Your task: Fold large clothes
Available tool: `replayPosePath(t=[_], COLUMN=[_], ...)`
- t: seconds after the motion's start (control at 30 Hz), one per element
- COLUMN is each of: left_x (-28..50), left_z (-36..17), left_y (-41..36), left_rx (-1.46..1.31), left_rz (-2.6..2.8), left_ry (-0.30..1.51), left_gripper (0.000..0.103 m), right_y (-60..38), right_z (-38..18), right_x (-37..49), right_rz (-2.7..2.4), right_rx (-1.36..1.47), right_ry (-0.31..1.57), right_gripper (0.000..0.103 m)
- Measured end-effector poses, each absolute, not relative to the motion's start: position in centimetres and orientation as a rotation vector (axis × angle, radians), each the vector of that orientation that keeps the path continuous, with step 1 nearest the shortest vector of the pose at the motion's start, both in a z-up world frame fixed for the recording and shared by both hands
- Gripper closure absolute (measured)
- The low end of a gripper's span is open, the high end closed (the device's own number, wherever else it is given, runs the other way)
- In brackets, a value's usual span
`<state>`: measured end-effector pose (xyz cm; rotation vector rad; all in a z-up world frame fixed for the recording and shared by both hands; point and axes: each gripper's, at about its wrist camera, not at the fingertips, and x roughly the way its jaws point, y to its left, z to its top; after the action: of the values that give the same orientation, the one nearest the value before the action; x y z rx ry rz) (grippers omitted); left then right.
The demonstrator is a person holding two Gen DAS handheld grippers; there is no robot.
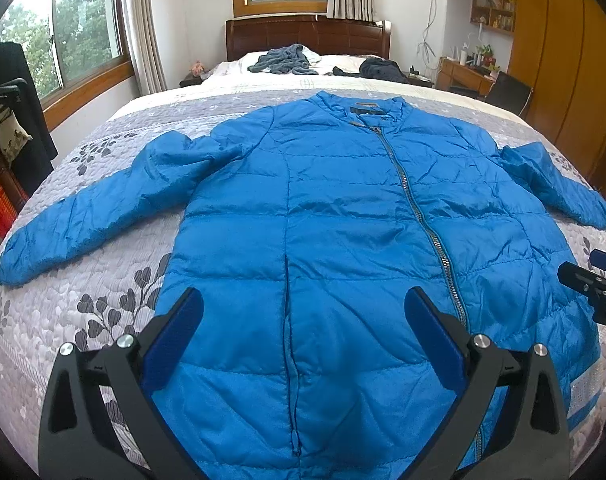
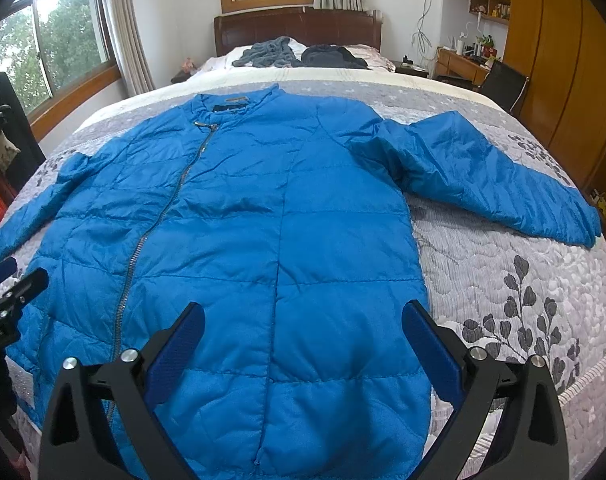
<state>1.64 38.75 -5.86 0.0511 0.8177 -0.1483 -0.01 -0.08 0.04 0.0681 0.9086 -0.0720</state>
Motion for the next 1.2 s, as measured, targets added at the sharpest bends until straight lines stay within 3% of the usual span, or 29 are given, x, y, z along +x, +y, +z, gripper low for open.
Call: replayPosePath(t=[1.2], left_x=[1.41], left_z=[-6.06], left_y=[38.76], left_rx=[0.055], left_rz=[-0.145], left_ry=[0.817], left_gripper=[0.003], right_y=[-0.13], right_z=[-0.21], right_x=[0.04], right_rz=[-0.075], right_rx=[0.068], right_ry=[0.913], right_gripper=[0.004])
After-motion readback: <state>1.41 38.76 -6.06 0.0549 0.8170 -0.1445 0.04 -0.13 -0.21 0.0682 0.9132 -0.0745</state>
